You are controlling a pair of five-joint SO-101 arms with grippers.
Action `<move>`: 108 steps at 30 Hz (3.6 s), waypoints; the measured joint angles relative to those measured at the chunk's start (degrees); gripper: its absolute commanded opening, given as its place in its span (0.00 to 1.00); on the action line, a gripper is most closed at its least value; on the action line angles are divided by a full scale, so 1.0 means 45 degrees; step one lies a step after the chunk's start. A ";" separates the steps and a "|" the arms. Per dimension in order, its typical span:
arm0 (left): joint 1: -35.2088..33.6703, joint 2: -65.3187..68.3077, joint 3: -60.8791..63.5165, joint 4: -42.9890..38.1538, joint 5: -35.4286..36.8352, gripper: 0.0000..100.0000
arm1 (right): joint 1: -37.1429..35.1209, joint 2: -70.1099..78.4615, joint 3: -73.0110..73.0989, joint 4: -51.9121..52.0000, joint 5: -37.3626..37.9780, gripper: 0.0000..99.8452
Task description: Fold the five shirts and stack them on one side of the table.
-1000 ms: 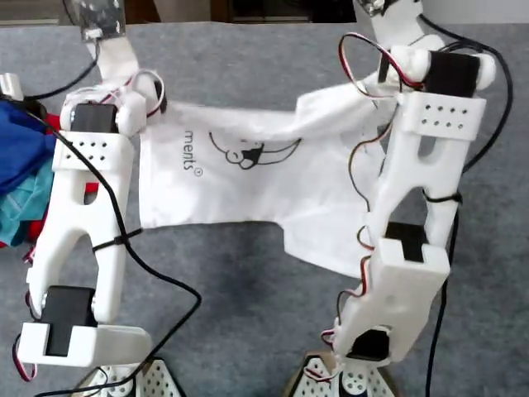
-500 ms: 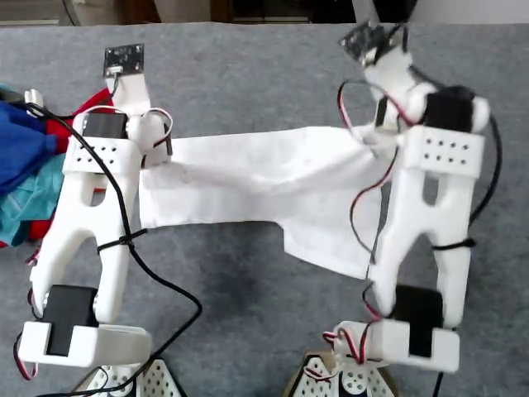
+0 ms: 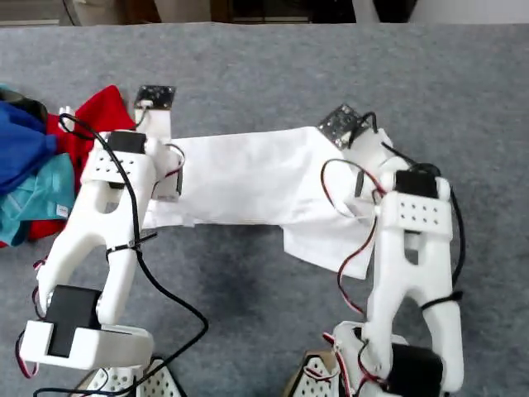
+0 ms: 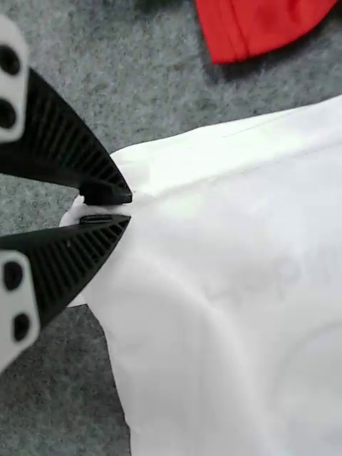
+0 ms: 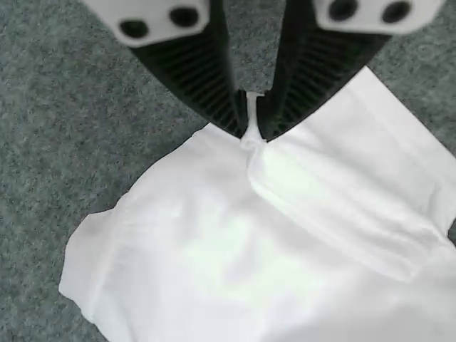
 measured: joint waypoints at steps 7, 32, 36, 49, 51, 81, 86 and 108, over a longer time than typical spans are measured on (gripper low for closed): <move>0.0098 0.0000 0.0039 0.0020 -0.0020 0.10 | 0.0000 -0.0996 0.1114 -0.0137 0.0860 0.00; -0.0176 0.4435 -0.7072 0.2501 0.1915 0.02 | -0.2110 -0.0957 -0.0215 -0.1407 -0.0625 0.01; -0.0176 0.7306 -0.8713 0.2989 0.2266 0.02 | -0.2110 0.2286 -0.2403 -0.1094 -0.1153 0.00; -0.1172 1.3773 -1.6821 0.6564 0.4532 0.02 | -0.2794 0.6408 -0.3985 0.0313 -0.1543 0.00; -0.1387 1.4242 -1.7407 0.6603 0.4650 0.02 | -0.2794 0.6408 -0.3438 0.0313 -0.1543 0.00; -0.1426 1.5238 -2.1294 0.6623 0.4005 0.02 | -0.2833 -0.0020 0.2403 -0.1446 0.0527 0.00; -0.1192 1.5238 -2.1294 0.6623 0.3907 0.02 | -0.2813 0.1446 0.2403 -0.1817 0.0527 0.00; -0.1231 1.5238 -2.1294 0.6623 0.3907 0.02 | -0.2891 -0.2110 0.3438 -0.0762 0.1250 0.00</move>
